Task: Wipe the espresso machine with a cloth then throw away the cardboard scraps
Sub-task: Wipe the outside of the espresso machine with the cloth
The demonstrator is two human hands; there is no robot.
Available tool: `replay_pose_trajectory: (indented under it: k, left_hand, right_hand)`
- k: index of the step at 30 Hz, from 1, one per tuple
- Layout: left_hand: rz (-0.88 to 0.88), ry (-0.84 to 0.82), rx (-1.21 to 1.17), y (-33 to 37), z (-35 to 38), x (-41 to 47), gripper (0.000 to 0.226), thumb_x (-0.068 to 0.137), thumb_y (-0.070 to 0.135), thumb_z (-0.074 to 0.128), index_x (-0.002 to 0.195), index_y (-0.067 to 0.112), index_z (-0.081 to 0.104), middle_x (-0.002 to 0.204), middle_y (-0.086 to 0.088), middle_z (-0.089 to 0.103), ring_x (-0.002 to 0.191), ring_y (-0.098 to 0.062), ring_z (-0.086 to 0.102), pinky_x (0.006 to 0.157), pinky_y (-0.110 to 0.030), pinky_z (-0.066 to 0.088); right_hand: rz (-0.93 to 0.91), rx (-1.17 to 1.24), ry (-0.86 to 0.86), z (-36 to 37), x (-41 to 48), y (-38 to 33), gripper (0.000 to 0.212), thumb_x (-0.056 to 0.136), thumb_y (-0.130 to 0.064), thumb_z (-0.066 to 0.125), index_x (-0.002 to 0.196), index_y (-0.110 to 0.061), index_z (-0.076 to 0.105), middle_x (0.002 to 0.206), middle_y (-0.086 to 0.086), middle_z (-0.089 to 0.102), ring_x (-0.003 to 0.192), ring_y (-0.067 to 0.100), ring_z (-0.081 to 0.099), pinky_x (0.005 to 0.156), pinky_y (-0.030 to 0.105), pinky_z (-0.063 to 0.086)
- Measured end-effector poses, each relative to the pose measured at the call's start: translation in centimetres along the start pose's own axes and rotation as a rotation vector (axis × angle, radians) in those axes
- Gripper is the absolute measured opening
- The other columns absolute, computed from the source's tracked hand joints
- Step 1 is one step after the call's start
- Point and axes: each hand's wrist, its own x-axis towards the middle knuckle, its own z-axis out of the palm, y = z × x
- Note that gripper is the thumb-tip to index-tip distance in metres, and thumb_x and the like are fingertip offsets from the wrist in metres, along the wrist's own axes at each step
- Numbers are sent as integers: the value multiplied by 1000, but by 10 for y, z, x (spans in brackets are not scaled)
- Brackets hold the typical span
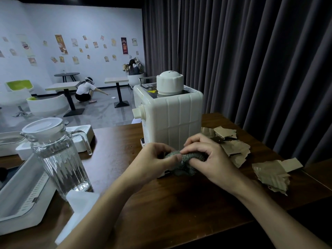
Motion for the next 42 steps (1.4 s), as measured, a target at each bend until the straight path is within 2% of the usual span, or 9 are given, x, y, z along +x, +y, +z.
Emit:
replay_pose_trajectory:
  k: [3,8,12,21,28,32,35,39,42]
  left_hand:
    - [86,91,-51,-4,-1,3,7,85,23,78,91,20,77,84,-1,77,76,-18,73,68,-32,60]
    - [151,120,-172,-4,-2,5,14,79,25,82,91,20,78,88,-5,77,79,-15,73,71,-23,57]
    - [161,213,-181,-9,1,7,12,80,20,82,91,21,77,92,-4,77,86,-20,74,75,-30,60]
    - [106,355,69,-12,13,12,25,79,33,84,93,20,69,87,0,72,73,-16,72,65,-46,61]
    - [462,473,665,21,-7,-2,43,83,53,66,116,24,62,116,9,54,95,-12,58,70,-41,56]
    - [548,555,921,38,-29,12,59,82,38,75,133,14,57,139,-16,43,128,-34,42,104,-47,43]
    - [513,504,913,43,-47,23,77,81,36,76,147,17,42,154,-11,34,144,-34,27,116,-51,27]
    - [488,314,894,38,-65,39,84,81,36,75,152,20,32,157,1,34,149,-21,26,118,-49,29]
    - [507,213,893,23,-70,45,88,79,31,78,152,21,29,161,1,23,151,-20,20,121,-39,27]
  right_hand:
    - [108,263,-124,-4,-4,5,38,83,-1,69,116,-18,68,120,-3,62,117,9,58,93,25,51]
    - [393,623,-121,4,-7,8,56,80,-37,67,133,-33,51,130,-10,59,119,3,57,96,23,49]
    - [446,819,-83,12,-9,9,52,80,-19,74,127,-21,53,125,4,64,114,26,64,94,40,54]
    - [379,1092,154,34,-17,15,42,73,-7,78,113,-13,69,117,14,69,113,23,65,86,21,53]
    - [426,660,341,35,-16,32,38,77,-13,78,114,-16,68,109,6,72,107,21,67,93,42,55]
    - [440,291,396,43,-11,40,36,80,-15,79,108,-25,58,109,-8,61,103,2,58,82,20,53]
    - [414,166,450,52,-5,44,36,79,-16,79,103,-24,54,104,-10,57,94,-5,58,70,7,48]
    - [401,-47,553,64,1,49,40,82,-19,77,118,-13,62,119,-2,47,116,11,45,95,18,40]
    - [427,-42,605,75,3,51,49,85,-20,73,130,-17,53,123,-8,45,118,8,41,91,15,36]
